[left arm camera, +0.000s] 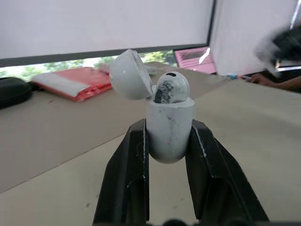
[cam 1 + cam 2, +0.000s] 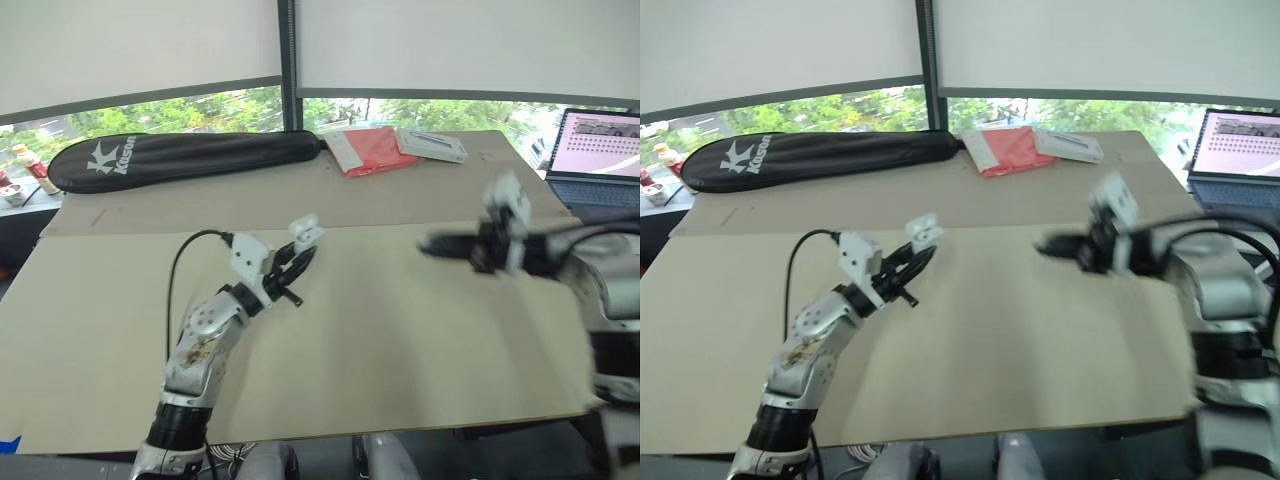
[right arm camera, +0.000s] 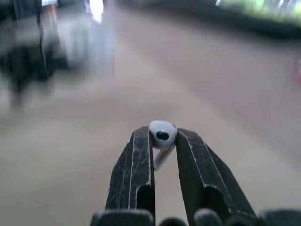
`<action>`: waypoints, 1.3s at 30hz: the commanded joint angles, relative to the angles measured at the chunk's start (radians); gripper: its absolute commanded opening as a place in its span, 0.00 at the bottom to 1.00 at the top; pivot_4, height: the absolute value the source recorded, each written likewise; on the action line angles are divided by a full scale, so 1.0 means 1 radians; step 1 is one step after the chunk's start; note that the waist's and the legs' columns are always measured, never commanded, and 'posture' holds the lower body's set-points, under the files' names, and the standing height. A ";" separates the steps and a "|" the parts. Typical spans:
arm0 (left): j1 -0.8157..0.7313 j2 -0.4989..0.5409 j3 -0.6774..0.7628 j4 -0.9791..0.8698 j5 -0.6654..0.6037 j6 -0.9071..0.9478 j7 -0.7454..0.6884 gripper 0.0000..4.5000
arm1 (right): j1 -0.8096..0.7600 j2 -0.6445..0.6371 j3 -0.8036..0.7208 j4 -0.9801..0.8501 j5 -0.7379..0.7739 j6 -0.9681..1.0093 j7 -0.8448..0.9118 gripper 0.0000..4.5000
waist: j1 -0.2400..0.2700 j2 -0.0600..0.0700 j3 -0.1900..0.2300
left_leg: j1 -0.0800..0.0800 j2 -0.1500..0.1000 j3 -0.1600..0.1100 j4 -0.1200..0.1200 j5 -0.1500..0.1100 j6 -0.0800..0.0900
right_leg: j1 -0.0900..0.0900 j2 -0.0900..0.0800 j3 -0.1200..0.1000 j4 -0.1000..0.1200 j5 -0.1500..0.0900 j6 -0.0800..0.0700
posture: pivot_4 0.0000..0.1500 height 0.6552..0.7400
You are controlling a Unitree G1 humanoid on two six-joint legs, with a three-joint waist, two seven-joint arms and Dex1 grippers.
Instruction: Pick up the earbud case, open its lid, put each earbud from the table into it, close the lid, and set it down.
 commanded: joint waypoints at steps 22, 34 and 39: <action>-0.191 -0.031 0.007 0.113 -0.090 0.017 -0.128 0.12 | 0.196 0.329 0.175 -0.245 -0.161 -0.230 -0.502 0.07 | -0.003 0.001 -0.001 | -0.006 -0.007 -0.006 0.001 -0.002 0.005 | 0.001 -0.003 -0.006 -0.001 -0.003 0.006 | 1.00 1.00; -0.165 -0.024 -0.001 0.076 -0.097 0.022 -0.146 0.12 | 0.209 0.313 0.186 -0.251 -0.148 -0.215 -0.495 0.07 | -0.009 0.001 -0.001 | -0.003 -0.005 -0.005 0.001 -0.002 0.003 | 0.002 -0.002 -0.004 0.000 -0.003 0.005 | 1.00 1.00; -0.162 -0.021 0.001 0.075 -0.098 0.022 -0.147 0.12 | 0.209 0.334 0.156 -0.266 -0.094 -0.176 -0.506 0.47 | -0.009 0.001 -0.001 | -0.003 -0.006 -0.005 0.001 -0.002 0.004 | 0.002 -0.003 -0.004 -0.001 -0.003 0.005 | 1.00 1.00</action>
